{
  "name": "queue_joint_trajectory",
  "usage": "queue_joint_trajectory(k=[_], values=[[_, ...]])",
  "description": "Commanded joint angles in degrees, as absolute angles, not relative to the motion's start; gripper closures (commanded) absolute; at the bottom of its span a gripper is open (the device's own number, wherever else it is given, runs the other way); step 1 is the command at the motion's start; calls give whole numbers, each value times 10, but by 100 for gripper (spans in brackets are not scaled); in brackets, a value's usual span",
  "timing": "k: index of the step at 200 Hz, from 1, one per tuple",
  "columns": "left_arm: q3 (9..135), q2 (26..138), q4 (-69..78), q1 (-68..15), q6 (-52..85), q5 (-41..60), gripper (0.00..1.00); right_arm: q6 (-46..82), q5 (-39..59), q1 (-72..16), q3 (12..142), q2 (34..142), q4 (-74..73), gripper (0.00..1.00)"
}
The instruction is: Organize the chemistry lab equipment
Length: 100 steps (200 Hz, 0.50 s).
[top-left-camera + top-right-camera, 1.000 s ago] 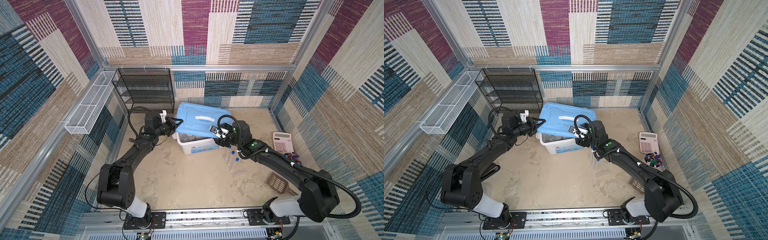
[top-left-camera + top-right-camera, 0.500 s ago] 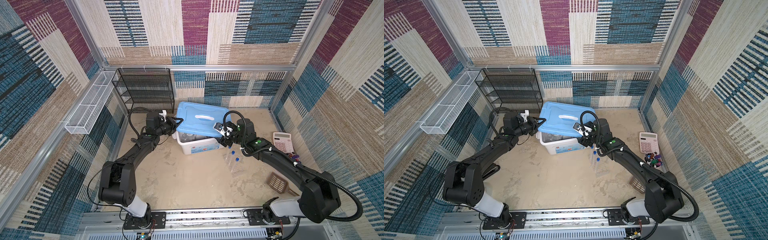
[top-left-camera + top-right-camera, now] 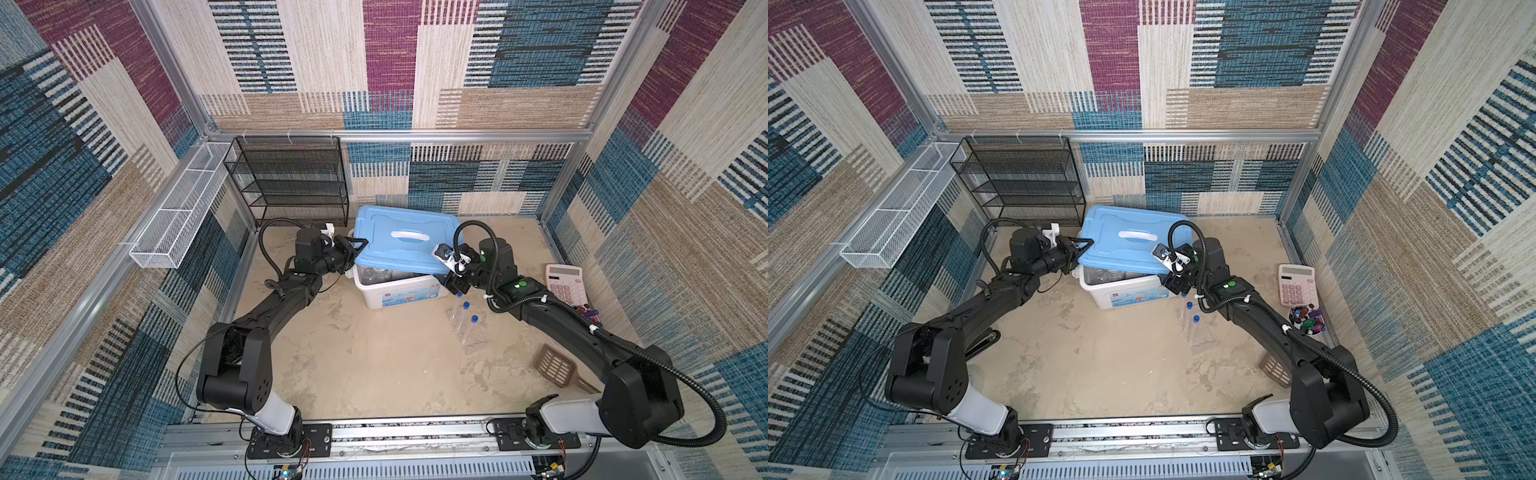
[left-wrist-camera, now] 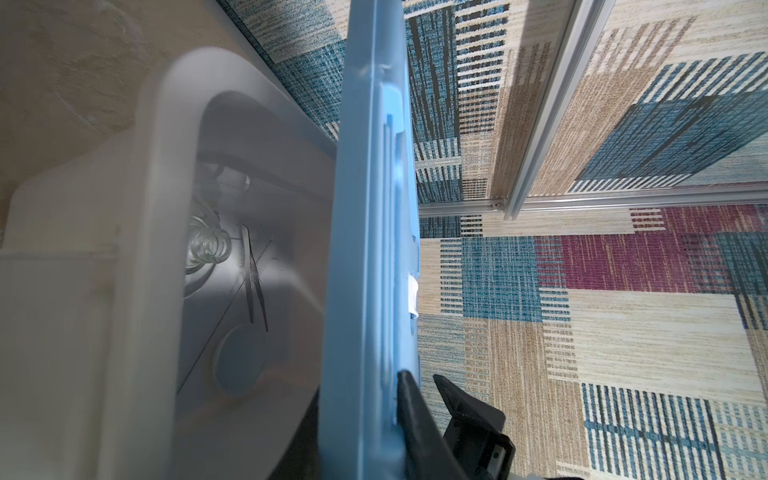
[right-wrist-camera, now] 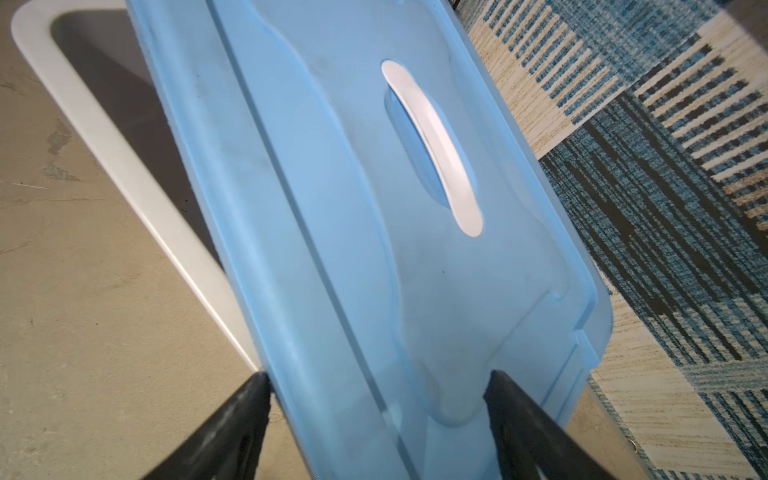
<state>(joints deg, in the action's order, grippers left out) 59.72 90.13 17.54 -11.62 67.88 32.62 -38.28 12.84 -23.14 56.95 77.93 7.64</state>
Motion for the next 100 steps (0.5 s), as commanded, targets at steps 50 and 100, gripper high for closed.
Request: queue_joint_trajectory(k=[50,100], values=[[555,869,205,-124,682,281,77,-365,139,-217,580,791,63,17],[535,841,198,-130,678,267,76,-363,142,-215,580,791,64,17]])
